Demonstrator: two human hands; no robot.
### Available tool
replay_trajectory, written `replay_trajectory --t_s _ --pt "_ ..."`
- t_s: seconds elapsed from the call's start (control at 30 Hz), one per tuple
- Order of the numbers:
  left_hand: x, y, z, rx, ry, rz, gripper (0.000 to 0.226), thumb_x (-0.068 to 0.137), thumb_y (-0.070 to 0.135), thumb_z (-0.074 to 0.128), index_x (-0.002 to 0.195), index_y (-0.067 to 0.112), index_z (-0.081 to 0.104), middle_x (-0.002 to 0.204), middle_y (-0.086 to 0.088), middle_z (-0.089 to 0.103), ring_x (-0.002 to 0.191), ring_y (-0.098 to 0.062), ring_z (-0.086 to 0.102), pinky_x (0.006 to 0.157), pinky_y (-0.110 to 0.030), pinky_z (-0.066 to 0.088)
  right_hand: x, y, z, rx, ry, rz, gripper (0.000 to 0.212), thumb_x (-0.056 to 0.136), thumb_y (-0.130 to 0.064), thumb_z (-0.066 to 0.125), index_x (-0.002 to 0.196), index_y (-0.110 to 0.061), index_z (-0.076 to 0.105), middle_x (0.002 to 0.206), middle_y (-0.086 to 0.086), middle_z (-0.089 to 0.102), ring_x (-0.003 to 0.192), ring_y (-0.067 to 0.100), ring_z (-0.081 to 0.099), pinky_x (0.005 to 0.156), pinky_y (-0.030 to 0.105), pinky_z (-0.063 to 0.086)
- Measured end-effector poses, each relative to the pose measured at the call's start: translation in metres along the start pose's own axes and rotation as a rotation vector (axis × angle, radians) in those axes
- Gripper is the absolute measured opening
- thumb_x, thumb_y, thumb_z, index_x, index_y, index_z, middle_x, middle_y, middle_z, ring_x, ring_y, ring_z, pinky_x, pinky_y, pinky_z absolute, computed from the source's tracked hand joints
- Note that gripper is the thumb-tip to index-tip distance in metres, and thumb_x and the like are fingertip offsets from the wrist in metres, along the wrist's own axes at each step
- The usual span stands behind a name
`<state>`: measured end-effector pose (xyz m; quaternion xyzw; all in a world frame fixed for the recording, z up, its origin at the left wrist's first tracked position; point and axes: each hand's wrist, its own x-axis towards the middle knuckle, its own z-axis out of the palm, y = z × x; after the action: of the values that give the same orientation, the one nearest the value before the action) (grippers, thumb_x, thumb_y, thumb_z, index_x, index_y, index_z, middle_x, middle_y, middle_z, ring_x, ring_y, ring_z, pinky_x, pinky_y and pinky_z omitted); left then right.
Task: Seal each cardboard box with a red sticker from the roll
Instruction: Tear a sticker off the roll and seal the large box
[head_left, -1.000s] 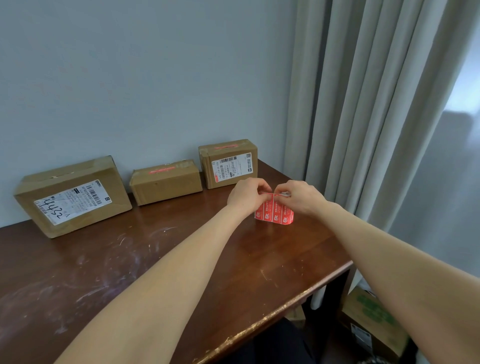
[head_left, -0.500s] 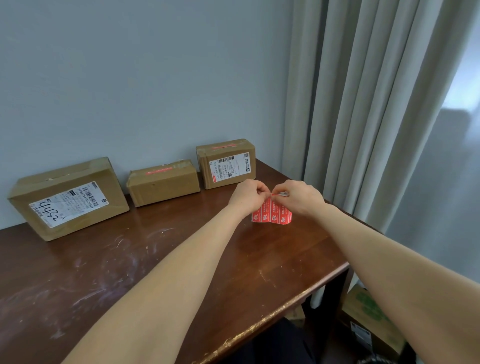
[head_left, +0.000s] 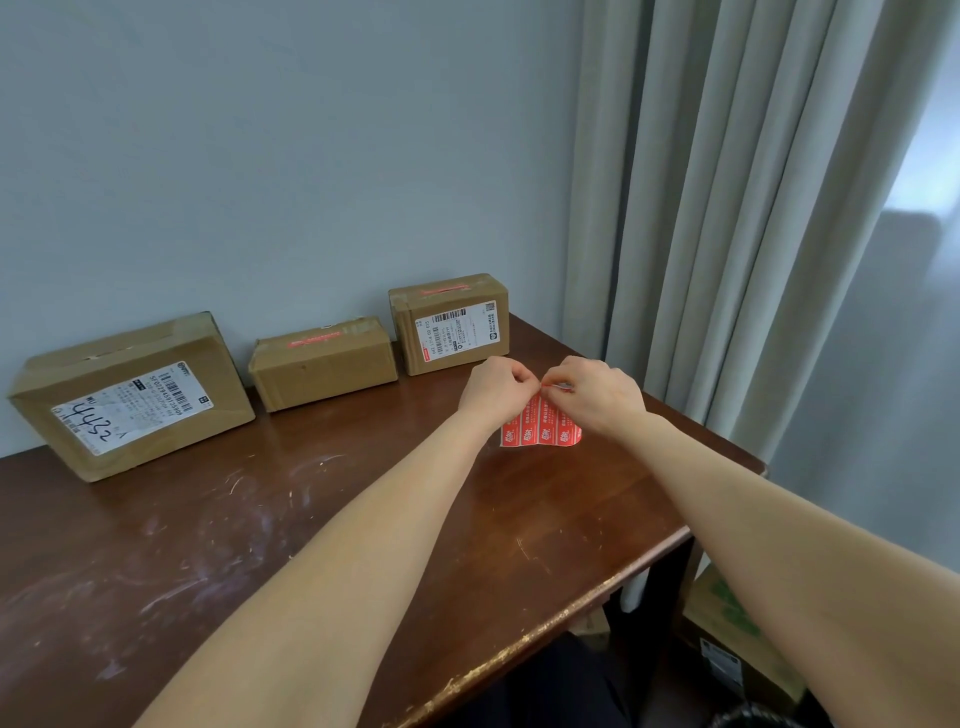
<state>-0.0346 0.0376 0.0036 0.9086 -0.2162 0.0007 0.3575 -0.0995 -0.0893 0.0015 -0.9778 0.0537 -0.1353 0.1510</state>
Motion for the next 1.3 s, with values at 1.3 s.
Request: replay_trajectory --t_s 1.3 --pt "-0.004 -0.015 0.006 -0.374 -0.135 -0.254 0.040 0.082 0.029 0.073 0.117 0.012 0.064 0.109 -0.008 0.069 0.099 -0.019 0.066 0.091 -0.037 0.053 0.004 0.001 -0.002 -0.042 -0.027 0.018 0.033 0.097 -0.044 0.046 0.122 -0.026 0.058 0.118 0.002 0.059 0.103 0.018 0.061 0.079 0.031 0.051"
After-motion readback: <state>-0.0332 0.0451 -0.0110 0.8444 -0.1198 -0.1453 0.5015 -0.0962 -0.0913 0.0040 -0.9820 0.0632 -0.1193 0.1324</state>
